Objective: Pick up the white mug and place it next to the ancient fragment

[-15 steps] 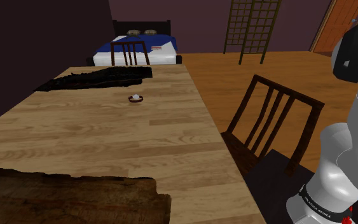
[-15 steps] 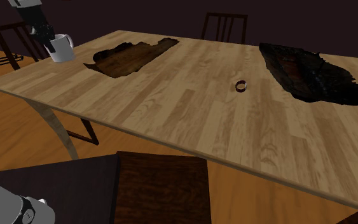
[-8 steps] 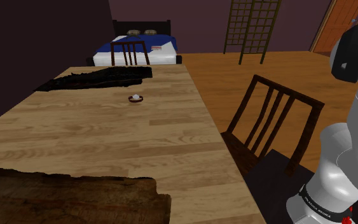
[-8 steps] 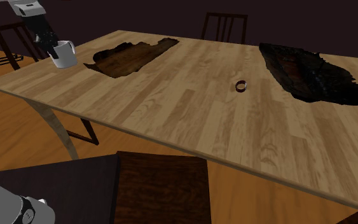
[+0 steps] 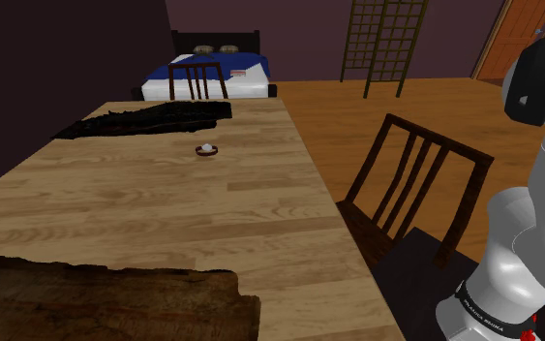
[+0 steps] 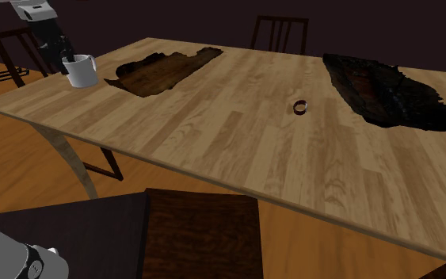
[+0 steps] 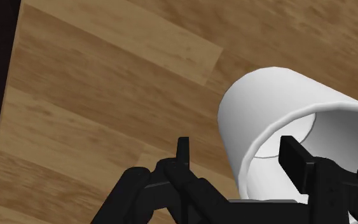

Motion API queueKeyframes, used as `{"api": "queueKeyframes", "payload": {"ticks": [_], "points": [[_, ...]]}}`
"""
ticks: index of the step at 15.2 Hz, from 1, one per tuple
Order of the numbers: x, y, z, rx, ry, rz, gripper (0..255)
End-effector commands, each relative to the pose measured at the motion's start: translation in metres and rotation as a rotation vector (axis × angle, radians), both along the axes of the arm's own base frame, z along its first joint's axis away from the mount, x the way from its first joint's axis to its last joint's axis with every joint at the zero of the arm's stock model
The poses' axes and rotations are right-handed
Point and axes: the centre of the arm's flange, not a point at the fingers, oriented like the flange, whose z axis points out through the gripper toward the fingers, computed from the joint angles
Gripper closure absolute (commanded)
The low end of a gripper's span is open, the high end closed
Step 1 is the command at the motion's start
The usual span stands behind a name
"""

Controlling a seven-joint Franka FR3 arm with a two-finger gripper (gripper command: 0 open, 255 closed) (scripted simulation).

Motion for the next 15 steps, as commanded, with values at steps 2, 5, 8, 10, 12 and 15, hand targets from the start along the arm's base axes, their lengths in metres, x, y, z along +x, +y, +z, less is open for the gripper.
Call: {"api": "queueKeyframes", "payload": {"ticks": [2, 5, 8, 10, 12, 15], "points": [[0.0, 0.0, 0.0, 0.0, 0.0, 0.0, 0], [-0.001, 0.0, 0.013, 0.0, 0.0, 0.0, 0], [-0.003, 0.0, 0.05, 0.0, 0.0, 0.0, 0], [-0.003, -0.001, 0.05, 0.0, 0.0, 0.0, 0], [-0.003, 0.0, 0.05, 0.0, 0.0, 0.0, 0], [-0.003, 0.0, 0.05, 0.0, 0.0, 0.0, 0]]}}
